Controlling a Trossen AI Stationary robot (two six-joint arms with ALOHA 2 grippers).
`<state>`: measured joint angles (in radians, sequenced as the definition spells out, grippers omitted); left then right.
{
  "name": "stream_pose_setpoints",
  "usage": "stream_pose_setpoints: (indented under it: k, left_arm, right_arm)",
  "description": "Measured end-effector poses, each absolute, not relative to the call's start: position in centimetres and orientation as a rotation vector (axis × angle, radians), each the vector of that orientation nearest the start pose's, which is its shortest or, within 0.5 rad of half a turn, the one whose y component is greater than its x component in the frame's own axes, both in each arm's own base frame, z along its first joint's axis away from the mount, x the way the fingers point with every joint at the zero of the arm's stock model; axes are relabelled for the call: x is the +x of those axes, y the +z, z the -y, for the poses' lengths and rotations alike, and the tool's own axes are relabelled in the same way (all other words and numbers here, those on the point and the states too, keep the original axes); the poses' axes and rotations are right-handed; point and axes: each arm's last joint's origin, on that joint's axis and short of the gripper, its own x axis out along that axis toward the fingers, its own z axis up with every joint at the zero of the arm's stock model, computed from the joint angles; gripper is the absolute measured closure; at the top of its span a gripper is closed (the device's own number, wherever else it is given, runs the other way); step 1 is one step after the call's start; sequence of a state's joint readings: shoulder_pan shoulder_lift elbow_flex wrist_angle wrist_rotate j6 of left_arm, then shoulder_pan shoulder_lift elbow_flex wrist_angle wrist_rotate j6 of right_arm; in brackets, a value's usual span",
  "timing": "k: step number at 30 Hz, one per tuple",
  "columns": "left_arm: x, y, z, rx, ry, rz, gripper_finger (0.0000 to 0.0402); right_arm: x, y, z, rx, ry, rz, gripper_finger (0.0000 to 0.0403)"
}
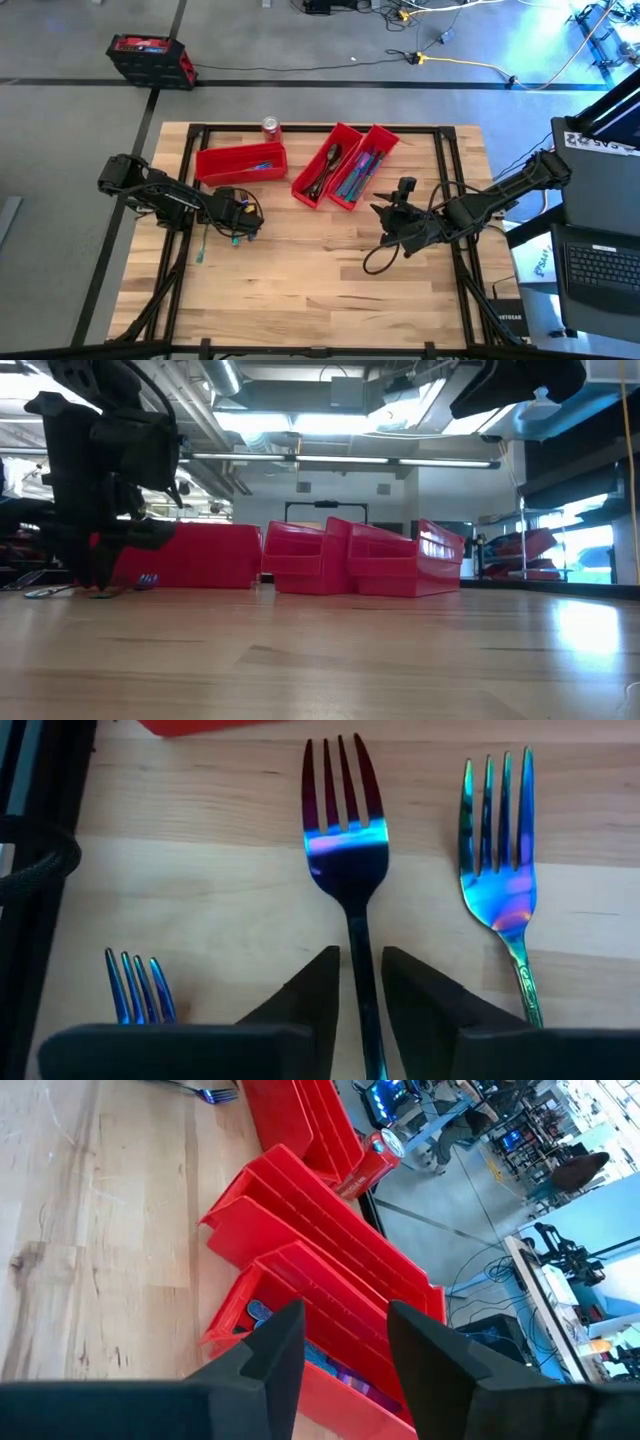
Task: Sort silverware
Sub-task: Put the blue fork into the left red bin
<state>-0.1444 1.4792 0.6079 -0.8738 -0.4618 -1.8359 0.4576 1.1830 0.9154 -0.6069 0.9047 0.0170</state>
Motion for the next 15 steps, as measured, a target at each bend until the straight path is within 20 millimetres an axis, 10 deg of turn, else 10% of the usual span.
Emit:
stream_pose_setpoints:
  k: [15]
  left_arm:
    - [18.51,12.70,1.44,-0.854,1.494,-0.878,0.0395]
  right_arm:
    - [21.41,27.61,-7.96,-0.542,-0.447,-0.669,0.0274]
